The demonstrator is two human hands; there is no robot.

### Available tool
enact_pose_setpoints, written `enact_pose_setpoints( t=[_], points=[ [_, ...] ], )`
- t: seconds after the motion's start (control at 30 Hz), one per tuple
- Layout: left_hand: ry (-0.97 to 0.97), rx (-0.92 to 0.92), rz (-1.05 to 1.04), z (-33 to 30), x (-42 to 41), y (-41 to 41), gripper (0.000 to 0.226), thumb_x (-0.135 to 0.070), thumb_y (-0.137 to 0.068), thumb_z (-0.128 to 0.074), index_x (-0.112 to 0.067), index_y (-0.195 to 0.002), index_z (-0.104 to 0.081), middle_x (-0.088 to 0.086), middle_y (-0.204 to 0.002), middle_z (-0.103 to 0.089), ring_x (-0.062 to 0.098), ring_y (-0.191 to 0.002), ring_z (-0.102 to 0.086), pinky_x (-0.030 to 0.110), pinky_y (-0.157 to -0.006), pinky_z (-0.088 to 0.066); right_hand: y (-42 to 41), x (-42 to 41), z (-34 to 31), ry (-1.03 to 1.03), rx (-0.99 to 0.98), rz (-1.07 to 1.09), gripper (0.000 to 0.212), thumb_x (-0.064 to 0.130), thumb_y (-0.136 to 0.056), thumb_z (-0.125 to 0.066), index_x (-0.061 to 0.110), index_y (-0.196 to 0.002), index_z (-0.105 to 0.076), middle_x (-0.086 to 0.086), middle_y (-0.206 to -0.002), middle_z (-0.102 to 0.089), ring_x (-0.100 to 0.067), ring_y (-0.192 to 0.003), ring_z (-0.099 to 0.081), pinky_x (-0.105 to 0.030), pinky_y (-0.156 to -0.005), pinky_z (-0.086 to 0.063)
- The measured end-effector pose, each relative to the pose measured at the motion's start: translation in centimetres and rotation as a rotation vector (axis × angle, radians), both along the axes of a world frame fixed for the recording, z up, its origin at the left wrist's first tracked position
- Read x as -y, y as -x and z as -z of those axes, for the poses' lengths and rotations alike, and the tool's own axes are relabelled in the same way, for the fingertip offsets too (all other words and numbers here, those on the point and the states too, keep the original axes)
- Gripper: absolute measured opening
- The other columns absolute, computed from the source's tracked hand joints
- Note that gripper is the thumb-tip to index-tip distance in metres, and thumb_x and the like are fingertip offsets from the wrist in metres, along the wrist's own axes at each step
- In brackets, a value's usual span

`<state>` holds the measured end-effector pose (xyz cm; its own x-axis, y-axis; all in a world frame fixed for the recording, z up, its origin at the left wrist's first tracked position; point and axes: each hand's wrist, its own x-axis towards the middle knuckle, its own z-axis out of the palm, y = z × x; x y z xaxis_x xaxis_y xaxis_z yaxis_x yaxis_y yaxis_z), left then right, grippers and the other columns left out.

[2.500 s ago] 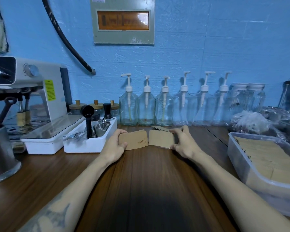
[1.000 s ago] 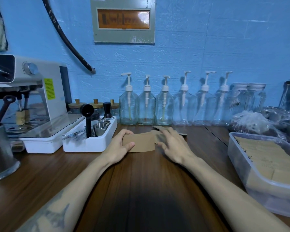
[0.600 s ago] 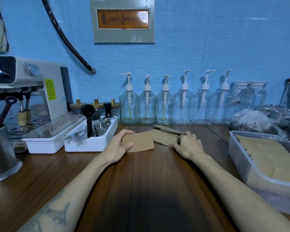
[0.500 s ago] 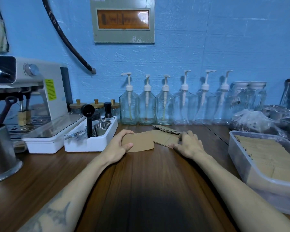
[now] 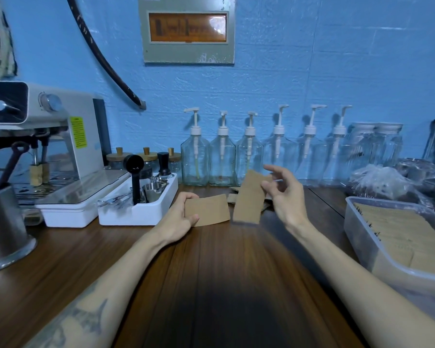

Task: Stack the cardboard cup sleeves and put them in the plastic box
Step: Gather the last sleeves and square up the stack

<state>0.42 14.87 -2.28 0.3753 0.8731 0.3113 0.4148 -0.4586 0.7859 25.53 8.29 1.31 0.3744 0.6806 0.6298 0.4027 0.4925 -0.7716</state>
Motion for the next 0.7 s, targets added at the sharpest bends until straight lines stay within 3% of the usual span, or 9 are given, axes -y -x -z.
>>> enact_pose_setpoints(
  t=[0.1,0.2,0.27,0.33,0.4,0.47,0.57,0.63,0.7],
  points=[
    [0.027,-0.001,0.029,0.0,0.0,0.0,0.043,-0.003,-0.093,-0.062,-0.023,-0.125,-0.042,-0.006,-0.109,-0.051,0.006,-0.094,-0.052,0.015,-0.069,-0.043,1.6,0.3,0.6,0.088,0.103,-0.13,0.048,0.007,-0.089,-0.068,0.025,-0.132,-0.058,0.009,-0.097,-0.058,-0.006,-0.087,-0.055,-0.016,-0.077,-0.05],
    [0.055,0.011,0.06,-0.1,0.1,0.0,0.05,0.001,-0.088,-0.065,-0.024,-0.125,-0.042,-0.003,-0.108,-0.053,0.007,-0.093,-0.055,0.015,-0.069,-0.047,2.7,0.3,1.5,0.243,0.314,-0.242,0.068,0.005,-0.09,-0.065,0.029,-0.147,-0.038,0.015,-0.128,-0.055,-0.002,-0.114,-0.052,-0.019,-0.096,-0.047],
    [0.1,0.05,0.092,-0.1,0.3,0.0,0.057,0.0,-0.084,-0.071,-0.022,-0.127,-0.041,-0.001,-0.11,-0.057,0.01,-0.096,-0.058,0.018,-0.078,-0.052,3.0,-0.1,2.4,0.276,0.584,-0.203,0.064,0.006,-0.092,-0.062,0.026,-0.147,-0.038,0.009,-0.139,-0.051,-0.009,-0.127,-0.045,-0.028,-0.108,-0.038],
    [0.112,0.07,0.113,-0.1,0.4,-0.1,0.064,-0.012,-0.079,-0.08,-0.023,-0.128,-0.041,0.0,-0.115,-0.058,0.013,-0.105,-0.06,0.026,-0.089,-0.052,3.0,-0.6,3.2,0.254,0.759,-0.186,0.056,0.002,-0.094,-0.054,0.021,-0.145,-0.043,0.001,-0.133,-0.052,-0.014,-0.123,-0.045,-0.021,-0.105,-0.034],
    [0.1,0.081,0.115,-0.1,0.5,-0.2,0.061,-0.024,-0.079,-0.082,-0.024,-0.126,-0.044,-0.002,-0.115,-0.059,0.011,-0.104,-0.06,0.025,-0.085,-0.052,3.4,-0.6,3.3,0.257,0.77,-0.218,0.056,-0.002,-0.095,-0.047,0.022,-0.145,-0.044,0.004,-0.115,-0.048,-0.006,-0.106,-0.044,-0.009,-0.092,-0.033],
    [0.072,0.094,0.109,0.1,0.4,-0.4,0.05,-0.028,-0.084,-0.078,-0.025,-0.123,-0.048,-0.004,-0.114,-0.059,0.011,-0.104,-0.061,0.025,-0.084,-0.052,3.7,-0.9,3.3,0.227,0.769,-0.177,0.06,0.001,-0.095,-0.05,0.028,-0.148,-0.04,0.005,-0.109,-0.04,-0.006,-0.103,-0.041,-0.013,-0.094,-0.033],
    [-0.013,0.075,0.117,0.3,0.1,-0.5,0.029,-0.022,-0.091,-0.07,-0.027,-0.113,-0.052,-0.006,-0.111,-0.059,0.015,-0.104,-0.06,0.029,-0.089,-0.051,3.7,-1.4,3.7,0.207,0.803,-0.026,0.072,0.021,-0.093,-0.061,0.033,-0.154,-0.024,0.0,-0.134,-0.032,-0.016,-0.127,-0.031,-0.031,-0.111,-0.027],
    [-0.04,0.073,0.137,0.3,0.1,-0.7,0.024,-0.015,-0.092,-0.067,-0.026,-0.11,-0.054,-0.005,-0.108,-0.059,0.014,-0.099,-0.059,0.025,-0.084,-0.05,3.6,-1.4,3.9,0.26,0.763,-0.076,0.075,0.028,-0.095,-0.059,0.035,-0.155,-0.014,0.001,-0.151,-0.018,-0.02,-0.141,-0.021,-0.04,-0.118,-0.024],
    [-0.061,0.076,0.156,0.2,0.3,-0.9,0.027,-0.01,-0.092,-0.065,-0.023,-0.112,-0.054,-0.003,-0.109,-0.06,0.011,-0.097,-0.058,0.021,-0.083,-0.049,3.6,-1.5,4.0,0.315,0.773,-0.168,0.068,0.029,-0.099,-0.052,0.039,-0.155,-0.013,0.005,-0.155,-0.014,-0.021,-0.145,-0.022,-0.043,-0.118,-0.026]
  ],
)
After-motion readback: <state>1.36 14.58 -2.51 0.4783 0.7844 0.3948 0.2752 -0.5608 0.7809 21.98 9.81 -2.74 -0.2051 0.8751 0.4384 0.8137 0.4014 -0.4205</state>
